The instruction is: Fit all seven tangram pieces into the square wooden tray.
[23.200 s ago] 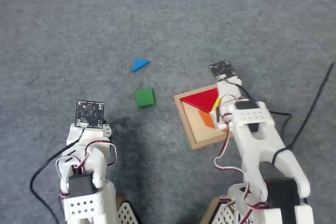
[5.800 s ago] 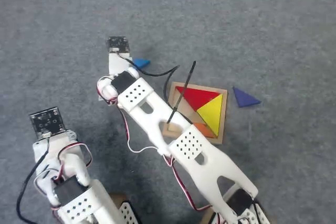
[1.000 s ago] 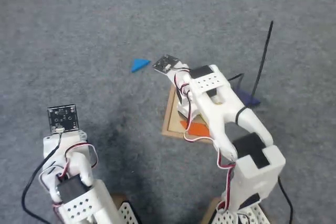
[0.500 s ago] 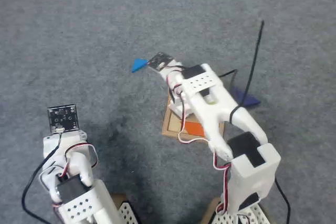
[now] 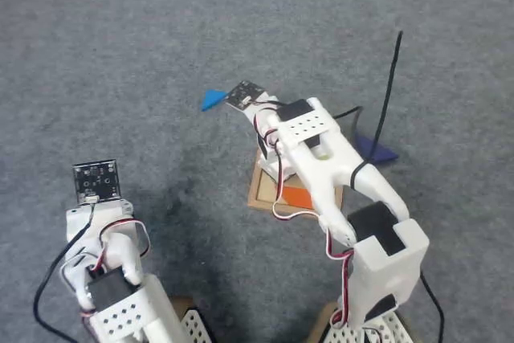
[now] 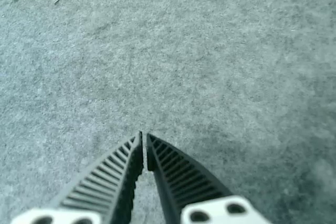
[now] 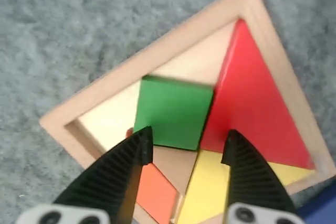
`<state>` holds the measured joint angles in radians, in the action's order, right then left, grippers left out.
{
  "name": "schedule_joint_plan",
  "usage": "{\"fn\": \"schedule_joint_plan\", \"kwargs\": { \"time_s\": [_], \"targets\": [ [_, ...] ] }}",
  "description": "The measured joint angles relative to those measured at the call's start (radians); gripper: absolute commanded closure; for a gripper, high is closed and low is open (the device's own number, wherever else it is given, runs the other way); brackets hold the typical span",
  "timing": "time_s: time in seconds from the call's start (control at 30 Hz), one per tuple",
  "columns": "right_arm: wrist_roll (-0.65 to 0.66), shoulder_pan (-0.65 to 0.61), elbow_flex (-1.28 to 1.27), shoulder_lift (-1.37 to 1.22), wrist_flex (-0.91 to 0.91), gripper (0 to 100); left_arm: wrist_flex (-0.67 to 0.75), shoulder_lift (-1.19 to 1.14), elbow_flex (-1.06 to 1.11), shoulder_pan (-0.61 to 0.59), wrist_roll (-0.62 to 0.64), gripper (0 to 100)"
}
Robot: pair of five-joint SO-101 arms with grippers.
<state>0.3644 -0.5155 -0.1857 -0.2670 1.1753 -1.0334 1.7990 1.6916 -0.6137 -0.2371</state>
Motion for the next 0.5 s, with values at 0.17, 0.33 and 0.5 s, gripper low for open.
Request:
{"fn": "schedule_joint_plan", "kwargs": {
  "time_s": [0.17, 0.33, 0.5],
  "targets": [
    [-0.048, 0.0, 0.0, 0.069, -0.002, 80.9, 0.0, 0.0, 0.0, -0.002, 0.0, 98],
    [-0.118, 0.002, 0.018, 0.14, -0.077, 95.7, 0.0, 0.0, 0.0, 0.0, 0.0, 98],
    [-0.203, 0.0, 0.114, 0.118, -0.124, 87.6, 0.0, 0.0, 0.0, 0.0, 0.0, 98]
  ]
}}
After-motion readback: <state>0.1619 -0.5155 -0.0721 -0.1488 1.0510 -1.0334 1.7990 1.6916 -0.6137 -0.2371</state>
